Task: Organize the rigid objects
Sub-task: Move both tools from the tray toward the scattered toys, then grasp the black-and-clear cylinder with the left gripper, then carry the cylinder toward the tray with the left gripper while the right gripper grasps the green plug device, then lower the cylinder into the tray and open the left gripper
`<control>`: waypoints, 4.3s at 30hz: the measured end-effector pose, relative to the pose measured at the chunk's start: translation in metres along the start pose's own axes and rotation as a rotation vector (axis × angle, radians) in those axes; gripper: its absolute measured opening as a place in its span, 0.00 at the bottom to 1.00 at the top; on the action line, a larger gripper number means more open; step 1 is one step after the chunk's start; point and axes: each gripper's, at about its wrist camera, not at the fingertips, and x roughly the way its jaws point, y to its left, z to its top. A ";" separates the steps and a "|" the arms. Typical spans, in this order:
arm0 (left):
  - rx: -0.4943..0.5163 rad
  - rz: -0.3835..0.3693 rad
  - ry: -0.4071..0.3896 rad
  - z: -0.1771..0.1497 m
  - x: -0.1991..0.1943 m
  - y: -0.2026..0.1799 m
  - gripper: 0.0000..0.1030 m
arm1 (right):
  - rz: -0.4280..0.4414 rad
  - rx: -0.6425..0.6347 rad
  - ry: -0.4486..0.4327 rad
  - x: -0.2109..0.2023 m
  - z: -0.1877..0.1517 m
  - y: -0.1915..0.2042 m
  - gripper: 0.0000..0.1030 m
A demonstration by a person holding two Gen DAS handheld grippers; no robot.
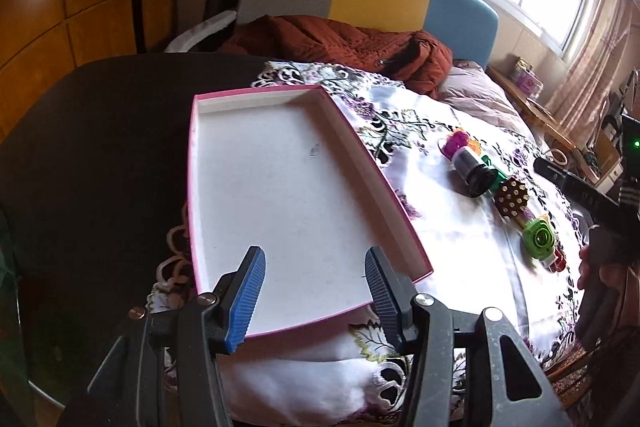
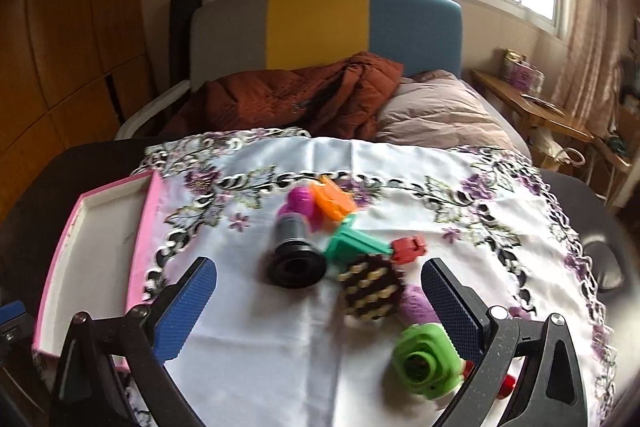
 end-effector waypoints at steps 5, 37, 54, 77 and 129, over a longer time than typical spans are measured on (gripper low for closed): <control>0.053 -0.018 0.031 0.007 0.013 -0.021 0.51 | -0.105 0.082 0.003 0.015 0.005 -0.063 1.00; 0.070 -0.331 0.288 0.107 0.165 -0.184 0.65 | -0.040 0.458 0.018 0.025 -0.005 -0.142 1.00; 0.060 -0.229 0.361 0.109 0.230 -0.202 0.42 | -0.039 0.607 -0.021 0.019 -0.010 -0.172 1.00; 0.352 -0.239 0.243 -0.005 0.123 -0.178 0.42 | 0.134 0.410 0.263 0.065 -0.019 -0.118 0.93; -0.111 0.076 0.121 0.124 0.138 0.103 0.59 | -0.020 0.031 0.507 0.086 -0.060 -0.061 0.53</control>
